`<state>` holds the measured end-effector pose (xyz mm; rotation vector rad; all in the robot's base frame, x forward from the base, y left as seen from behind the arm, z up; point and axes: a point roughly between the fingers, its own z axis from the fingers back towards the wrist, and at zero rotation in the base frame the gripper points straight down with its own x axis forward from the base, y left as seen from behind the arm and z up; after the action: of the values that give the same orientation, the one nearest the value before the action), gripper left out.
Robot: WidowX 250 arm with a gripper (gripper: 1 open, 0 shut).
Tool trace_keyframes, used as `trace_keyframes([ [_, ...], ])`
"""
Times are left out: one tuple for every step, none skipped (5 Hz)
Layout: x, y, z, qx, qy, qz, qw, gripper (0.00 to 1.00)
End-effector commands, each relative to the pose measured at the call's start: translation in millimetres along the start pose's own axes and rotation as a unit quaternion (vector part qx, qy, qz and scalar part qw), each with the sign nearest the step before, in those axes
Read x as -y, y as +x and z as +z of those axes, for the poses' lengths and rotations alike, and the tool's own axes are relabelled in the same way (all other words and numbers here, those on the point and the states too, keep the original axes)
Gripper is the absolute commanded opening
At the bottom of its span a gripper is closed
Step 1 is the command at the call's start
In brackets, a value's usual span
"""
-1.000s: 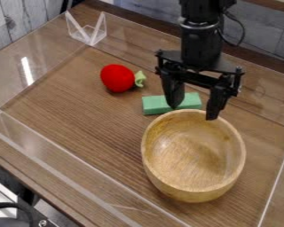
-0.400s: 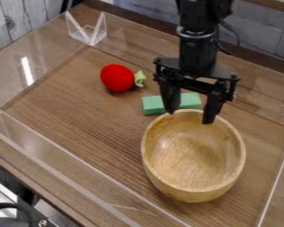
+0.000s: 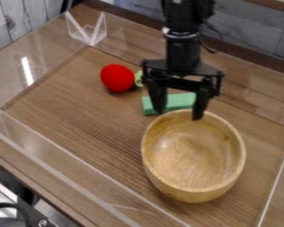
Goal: Move the red fruit to the right
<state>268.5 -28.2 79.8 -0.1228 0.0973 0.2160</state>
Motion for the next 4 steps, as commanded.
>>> trace_keyframes([
  [-23.1, 12.8, 20.8, 0.045, -0.024, 0.078, 0.9956, 1.00],
  [-54.3, 21.9, 28.3, 0.069, -0.040, 0.163, 0.9834, 1.00],
  [-82.0, 33.1, 32.3, 0.092, -0.055, 0.248, 0.9629, 1.00],
  [-95.2, 42.7, 31.8, 0.110, -0.067, 0.326, 0.9364, 1.00],
])
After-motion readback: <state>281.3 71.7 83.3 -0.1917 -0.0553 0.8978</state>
